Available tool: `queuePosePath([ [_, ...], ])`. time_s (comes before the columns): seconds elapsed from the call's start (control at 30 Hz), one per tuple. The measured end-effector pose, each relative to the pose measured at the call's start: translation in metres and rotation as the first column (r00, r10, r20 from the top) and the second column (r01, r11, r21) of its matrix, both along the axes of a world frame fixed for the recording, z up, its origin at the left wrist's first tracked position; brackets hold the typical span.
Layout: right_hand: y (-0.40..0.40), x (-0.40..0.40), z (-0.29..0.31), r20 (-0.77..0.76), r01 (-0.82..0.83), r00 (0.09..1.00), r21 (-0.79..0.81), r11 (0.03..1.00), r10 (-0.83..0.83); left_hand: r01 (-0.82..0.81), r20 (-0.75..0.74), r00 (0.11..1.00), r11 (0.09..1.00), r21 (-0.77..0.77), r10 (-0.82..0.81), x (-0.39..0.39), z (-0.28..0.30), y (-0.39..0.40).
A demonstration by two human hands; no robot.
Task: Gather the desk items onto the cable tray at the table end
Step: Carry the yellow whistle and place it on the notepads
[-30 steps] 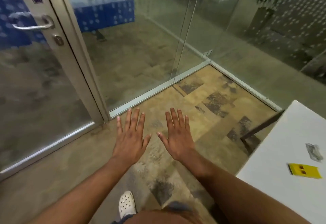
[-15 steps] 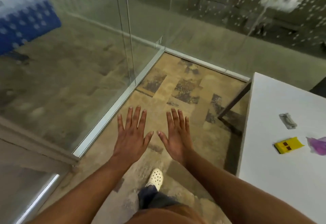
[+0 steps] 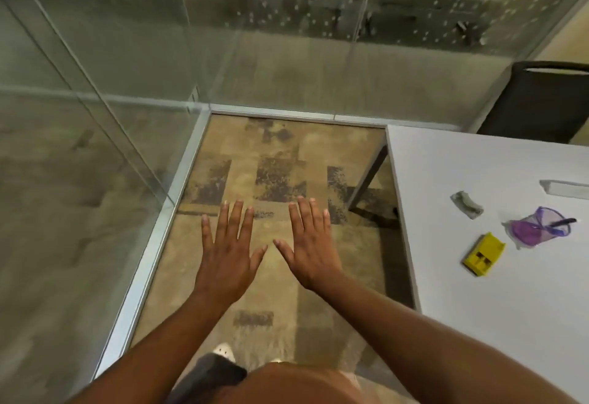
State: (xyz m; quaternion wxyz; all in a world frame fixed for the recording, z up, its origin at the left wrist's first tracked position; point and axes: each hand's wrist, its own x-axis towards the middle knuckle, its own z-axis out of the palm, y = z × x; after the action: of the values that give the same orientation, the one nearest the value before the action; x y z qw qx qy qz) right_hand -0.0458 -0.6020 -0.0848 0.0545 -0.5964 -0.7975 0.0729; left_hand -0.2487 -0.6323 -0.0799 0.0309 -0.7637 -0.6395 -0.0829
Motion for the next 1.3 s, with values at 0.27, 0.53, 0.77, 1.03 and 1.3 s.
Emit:
queuePosePath([
  [0.27, 0.080, 0.030, -0.008, 0.024, 0.306, 0.952, -0.049, 0.951, -0.306, 0.312, 0.077, 0.948, 0.950, -0.022, -0.310, 0.032, -0.019, 0.151],
  [0.53, 0.139, 0.046, 0.011, 0.091, 0.557, 0.829, -0.049, 0.829, -0.552, 0.585, 0.072, 0.811, 0.810, -0.038, -0.581, 0.070, -0.007, 0.280],
  [0.77, 0.149, 0.085, 0.012, 0.062, 0.764, 0.646, -0.032, 0.645, -0.761, 0.783, 0.114, 0.621, 0.618, -0.065, -0.775, 0.146, -0.008, 0.326],
  [1.03, 0.146, 0.164, -0.011, 0.009, 0.906, 0.418, -0.074, 0.417, -0.908, 0.913, 0.062, 0.390, 0.377, -0.152, -0.919, 0.273, -0.017, 0.343],
  [1.3, 0.133, 0.254, -0.025, -0.042, 0.967, 0.237, -0.086, 0.240, -0.971, 0.958, 0.007, 0.208, 0.203, -0.203, -0.978, 0.396, -0.021, 0.347],
])
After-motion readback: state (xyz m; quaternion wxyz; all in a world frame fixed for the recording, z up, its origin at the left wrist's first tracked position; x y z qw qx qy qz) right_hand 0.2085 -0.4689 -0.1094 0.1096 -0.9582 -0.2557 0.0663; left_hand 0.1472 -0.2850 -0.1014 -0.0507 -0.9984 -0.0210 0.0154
